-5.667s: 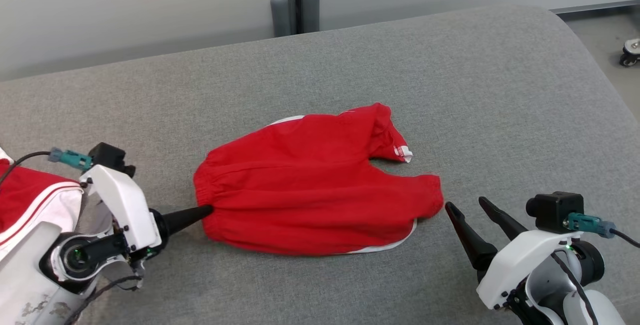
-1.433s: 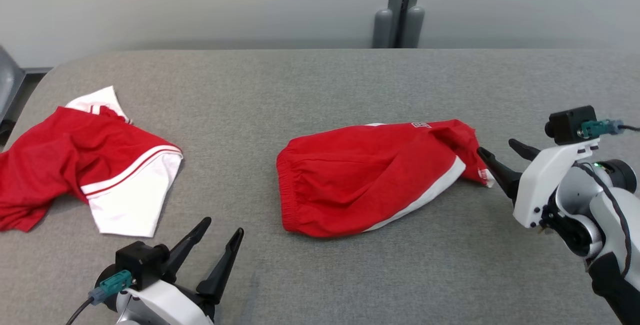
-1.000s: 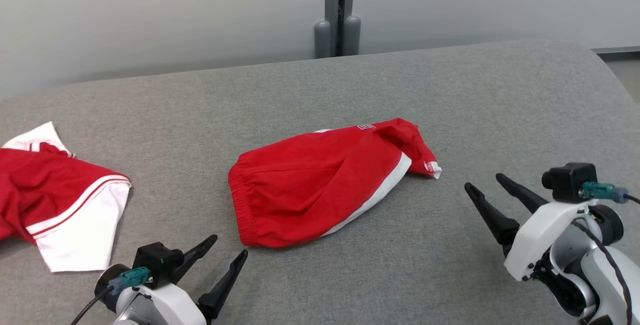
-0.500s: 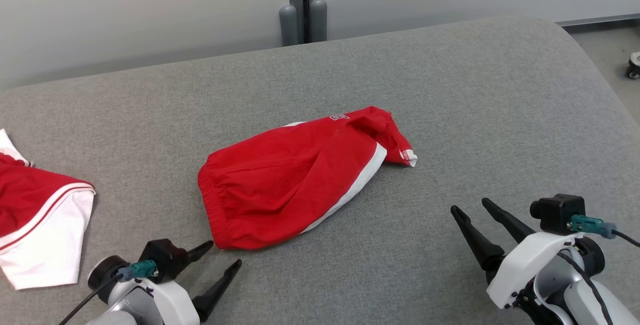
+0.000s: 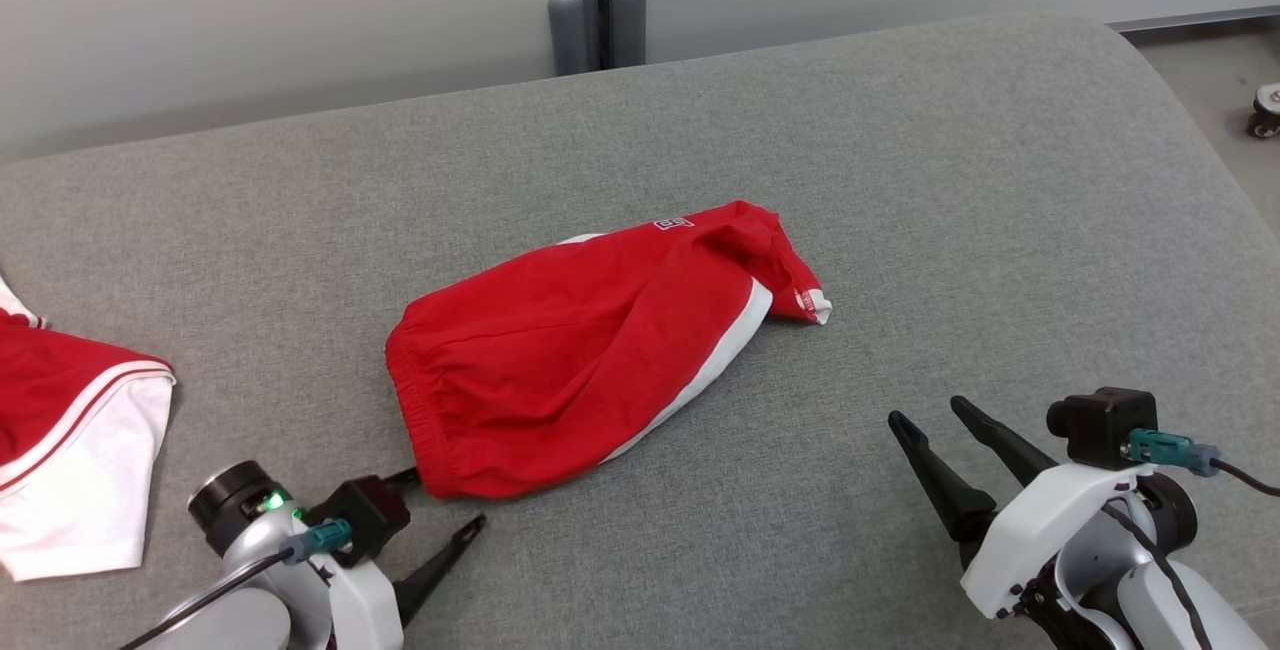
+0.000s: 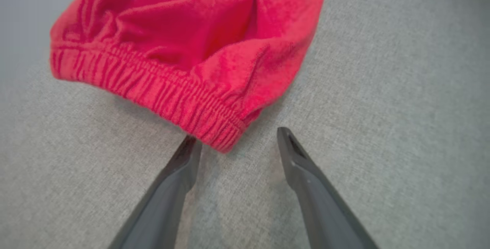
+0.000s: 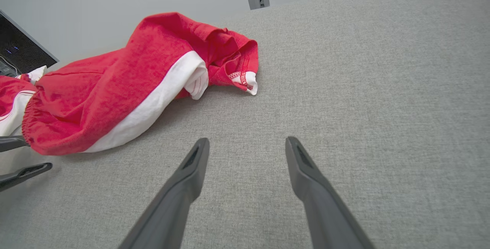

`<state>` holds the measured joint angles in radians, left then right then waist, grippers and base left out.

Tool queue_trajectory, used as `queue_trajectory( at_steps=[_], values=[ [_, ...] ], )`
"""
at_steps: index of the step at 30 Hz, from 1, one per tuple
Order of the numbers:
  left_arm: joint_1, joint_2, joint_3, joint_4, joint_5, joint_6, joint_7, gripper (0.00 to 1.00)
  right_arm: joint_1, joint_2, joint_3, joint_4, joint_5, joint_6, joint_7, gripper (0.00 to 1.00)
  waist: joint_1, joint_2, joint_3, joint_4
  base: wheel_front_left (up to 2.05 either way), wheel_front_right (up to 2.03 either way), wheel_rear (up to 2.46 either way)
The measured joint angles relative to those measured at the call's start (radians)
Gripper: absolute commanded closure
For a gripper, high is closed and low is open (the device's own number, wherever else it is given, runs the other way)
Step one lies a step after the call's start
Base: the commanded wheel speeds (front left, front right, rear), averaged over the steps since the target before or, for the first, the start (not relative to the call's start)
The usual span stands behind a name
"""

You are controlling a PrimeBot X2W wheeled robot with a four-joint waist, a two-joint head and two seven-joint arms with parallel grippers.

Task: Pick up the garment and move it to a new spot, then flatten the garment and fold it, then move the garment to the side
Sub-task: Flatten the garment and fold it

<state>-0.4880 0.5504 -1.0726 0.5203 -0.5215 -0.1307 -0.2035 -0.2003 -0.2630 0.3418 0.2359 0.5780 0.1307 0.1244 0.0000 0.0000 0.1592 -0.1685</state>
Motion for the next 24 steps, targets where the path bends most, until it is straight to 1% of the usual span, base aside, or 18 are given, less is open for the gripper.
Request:
queue_trajectory(
  at_steps=[3, 5, 6, 7, 8, 9, 15, 16, 18, 20, 22, 24],
  values=[
    [-0.024, -0.009, -0.007, 0.016, 0.003, 0.000, -0.031, 0.00, 0.001, 0.002, -0.006, -0.002, -0.004, 0.000, 0.001, 0.00, 0.0000, 0.0000, 0.001, -0.001, 0.00, 0.00, 0.00],
    [-0.032, -0.011, -0.021, 0.027, 0.003, 0.000, -0.040, 0.11, 0.005, 0.005, -0.008, -0.002, -0.008, 0.000, 0.007, 0.00, 0.0000, 0.0000, 0.003, -0.001, 0.00, 0.00, 0.00],
    [-0.033, -0.012, -0.033, 0.031, 0.003, 0.000, -0.044, 0.23, 0.006, 0.008, -0.008, -0.002, -0.009, 0.000, 0.007, 0.00, 0.0000, 0.0000, 0.004, -0.001, 0.00, 0.00, 0.00],
    [-0.035, -0.016, -0.043, 0.035, 0.002, 0.000, -0.045, 0.42, 0.006, 0.011, -0.007, -0.002, -0.010, 0.000, 0.008, 0.00, 0.0000, 0.0000, 0.005, -0.002, 0.00, 0.00, 0.00],
    [-0.038, -0.021, -0.054, 0.038, 0.002, 0.000, -0.048, 0.56, 0.006, 0.013, -0.007, -0.002, -0.011, 0.000, 0.008, 0.00, -0.0001, 0.0000, 0.005, -0.002, 0.00, 0.00, 0.00],
    [-0.046, -0.024, -0.069, 0.041, 0.002, 0.000, -0.049, 1.00, 0.006, 0.014, -0.007, -0.002, -0.012, 0.000, 0.009, 0.00, 0.0000, 0.0000, 0.006, -0.003, 0.00, 0.00, 0.00],
    [-0.086, -0.020, -0.091, 0.025, -0.005, 0.000, -0.055, 1.00, 0.007, 0.016, -0.012, 0.005, -0.016, 0.000, 0.009, 0.00, -0.0001, 0.0000, 0.000, -0.001, 0.00, 0.00, 0.00],
    [-0.088, -0.017, -0.097, 0.010, -0.024, 0.000, -0.054, 1.00, 0.008, 0.016, -0.013, 0.007, -0.016, 0.000, 0.009, 0.00, 0.0000, 0.0000, -0.003, 0.000, 0.00, 0.00, 0.00],
    [-0.083, -0.004, -0.128, -0.051, -0.109, 0.000, -0.017, 1.00, 0.013, 0.019, -0.016, 0.012, -0.016, 0.000, 0.011, 0.00, 0.0000, 0.0000, -0.010, 0.001, 0.00, 0.00, 0.00],
    [-0.077, 0.020, -0.163, -0.168, -0.239, 0.000, 0.055, 1.00, 0.021, 0.020, -0.017, 0.016, -0.016, 0.000, 0.013, 0.00, 0.0000, 0.0000, -0.015, 0.003, 0.00, 0.00, 0.00],
    [-0.076, 0.063, -0.186, -0.313, -0.374, 0.000, 0.148, 1.00, 0.022, 0.021, -0.019, 0.019, -0.016, 0.000, 0.016, 0.00, -0.0001, 0.0000, -0.019, 0.005, 0.00, 0.00, 0.00],
    [-0.084, 0.131, -0.196, -0.448, -0.510, 0.000, 0.250, 1.00, 0.022, 0.024, -0.020, 0.022, -0.015, 0.000, 0.017, 0.00, 0.0000, 0.0000, -0.022, 0.006, 0.00, 0.00, 0.00]
  ],
)
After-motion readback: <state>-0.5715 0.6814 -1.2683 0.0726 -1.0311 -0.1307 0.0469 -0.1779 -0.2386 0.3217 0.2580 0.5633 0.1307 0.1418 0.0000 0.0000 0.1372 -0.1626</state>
